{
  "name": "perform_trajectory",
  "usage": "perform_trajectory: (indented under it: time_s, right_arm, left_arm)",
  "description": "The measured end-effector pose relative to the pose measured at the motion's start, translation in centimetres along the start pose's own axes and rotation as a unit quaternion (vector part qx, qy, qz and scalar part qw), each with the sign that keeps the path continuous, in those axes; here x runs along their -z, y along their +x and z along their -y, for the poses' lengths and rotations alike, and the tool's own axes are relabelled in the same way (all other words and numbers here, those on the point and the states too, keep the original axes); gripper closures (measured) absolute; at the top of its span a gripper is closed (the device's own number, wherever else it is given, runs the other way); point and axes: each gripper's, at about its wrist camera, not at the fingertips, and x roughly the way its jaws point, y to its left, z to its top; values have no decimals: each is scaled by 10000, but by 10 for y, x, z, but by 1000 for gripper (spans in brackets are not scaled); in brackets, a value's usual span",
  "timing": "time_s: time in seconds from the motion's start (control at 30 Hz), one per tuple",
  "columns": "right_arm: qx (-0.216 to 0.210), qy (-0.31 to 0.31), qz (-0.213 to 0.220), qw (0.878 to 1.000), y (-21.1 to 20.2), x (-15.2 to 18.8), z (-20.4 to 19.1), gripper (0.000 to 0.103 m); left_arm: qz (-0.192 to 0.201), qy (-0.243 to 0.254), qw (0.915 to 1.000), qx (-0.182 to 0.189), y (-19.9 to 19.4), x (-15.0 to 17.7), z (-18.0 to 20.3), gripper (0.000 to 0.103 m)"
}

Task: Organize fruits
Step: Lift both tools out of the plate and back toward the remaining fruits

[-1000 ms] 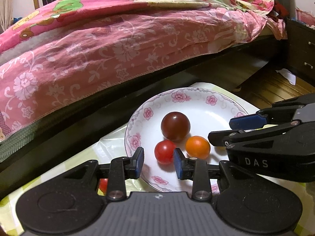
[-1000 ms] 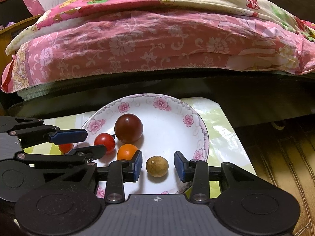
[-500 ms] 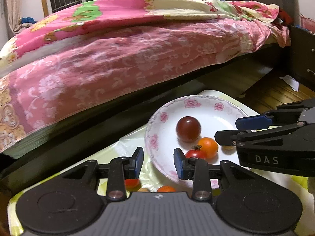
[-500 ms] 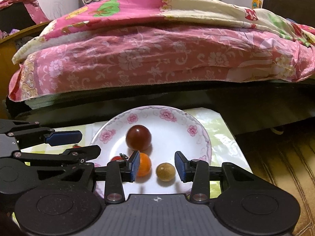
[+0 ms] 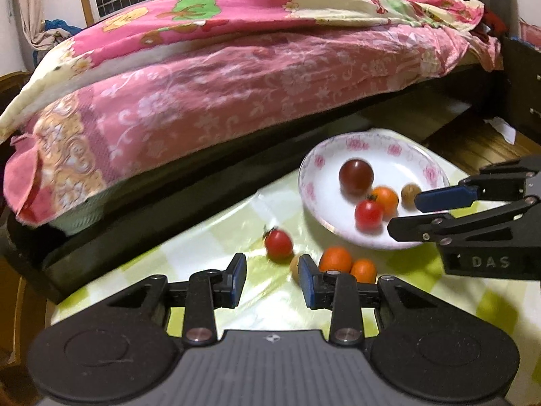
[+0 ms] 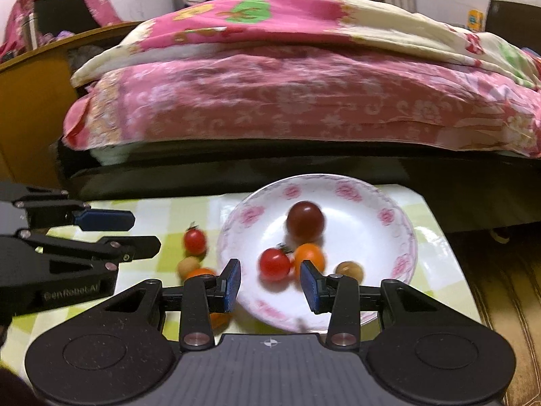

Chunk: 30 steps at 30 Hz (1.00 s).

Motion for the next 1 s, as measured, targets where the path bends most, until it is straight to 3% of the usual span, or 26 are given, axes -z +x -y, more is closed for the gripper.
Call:
perform_trajectory:
  time_s: [0.3, 0.9, 1.0]
  right_arm:
    - [-224, -358, -342, 9985, -2, 21, -28, 68]
    - [-118, -131, -517, 9985, 40, 24, -29, 68]
    - [-149, -37, -555, 9983, 45, 26, -26, 72]
  left_arm:
    - [-203, -162, 9992, 317, 7, 28, -10, 61]
    - [-249, 203, 9959, 850, 35, 19, -9, 61]
    - [-236, 267, 9952, 908, 43, 16, -10, 61]
